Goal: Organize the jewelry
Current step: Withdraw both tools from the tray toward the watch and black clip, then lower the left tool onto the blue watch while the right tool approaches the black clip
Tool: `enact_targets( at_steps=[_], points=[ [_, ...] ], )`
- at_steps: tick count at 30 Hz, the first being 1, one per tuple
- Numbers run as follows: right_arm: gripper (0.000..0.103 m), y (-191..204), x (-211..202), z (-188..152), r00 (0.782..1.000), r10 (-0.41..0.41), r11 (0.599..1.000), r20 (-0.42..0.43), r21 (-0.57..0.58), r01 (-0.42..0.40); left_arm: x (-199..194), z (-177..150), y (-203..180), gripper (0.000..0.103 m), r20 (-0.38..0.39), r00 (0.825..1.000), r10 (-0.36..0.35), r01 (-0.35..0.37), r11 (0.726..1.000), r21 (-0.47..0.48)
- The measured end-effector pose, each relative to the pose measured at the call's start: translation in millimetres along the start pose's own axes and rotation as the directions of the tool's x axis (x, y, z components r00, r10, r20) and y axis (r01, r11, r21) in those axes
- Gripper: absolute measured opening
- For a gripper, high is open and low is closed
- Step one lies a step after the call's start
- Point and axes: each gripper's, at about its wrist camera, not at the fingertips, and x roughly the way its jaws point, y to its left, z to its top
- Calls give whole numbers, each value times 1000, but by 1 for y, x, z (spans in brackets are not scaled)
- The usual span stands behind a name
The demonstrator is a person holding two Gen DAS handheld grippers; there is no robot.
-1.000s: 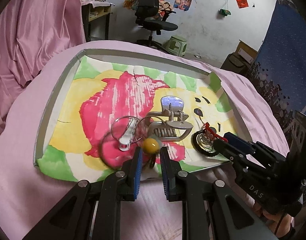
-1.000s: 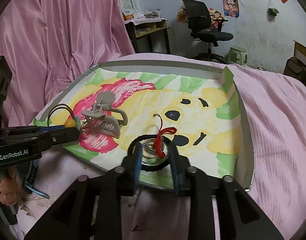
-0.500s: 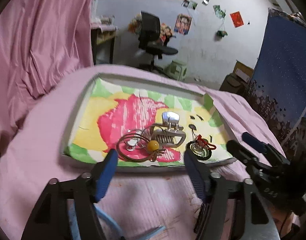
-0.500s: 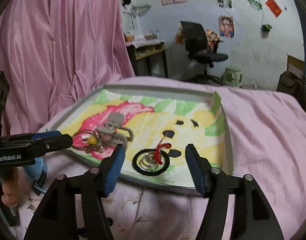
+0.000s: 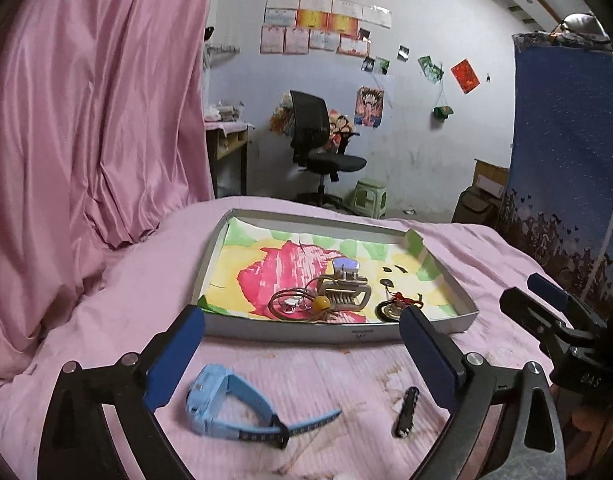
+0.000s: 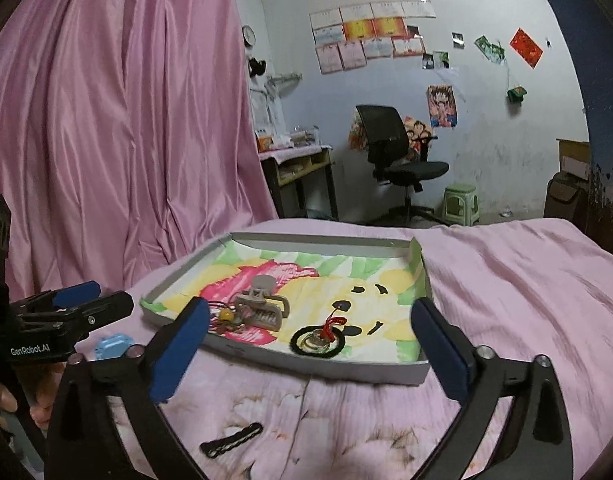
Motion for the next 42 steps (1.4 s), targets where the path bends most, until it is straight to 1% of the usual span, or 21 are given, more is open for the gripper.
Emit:
enact_targets(
  at_steps=[5,10,18,23,29,36,42],
  points=[
    [102,6,-22,-9,1000,8,1000,20,-22,-7,-24,-8,0,101,43,999,3,-3,1000,3],
    [102,9,-37,-19,1000,14,999,16,-40,-13,-41,-17,-2,102,46,999,18,-20,999,49],
    [102,12,-53,-29,1000,20,998,5,-54,-20,-47,-36,8,102,-43,999,28,-24,996,91],
    [102,16,-55,-35,999,30,997,-19,-64,-31,-40,-46,19,102,-103,994,36,-29,997,68],
    [102,20,-50,-41,998,38,995,-58,-86,-43,-29,-54,29,102,-175,983,57,-49,998,47],
    [102,28,-42,-48,992,48,992,-117,-111,-61,-19,-59,37,102,-220,973,62,-60,998,16],
    [102,31,-30,-55,982,44,990,-184,-127,-68,-12,-59,41,102,-247,966,71,-73,997,2]
  ],
)
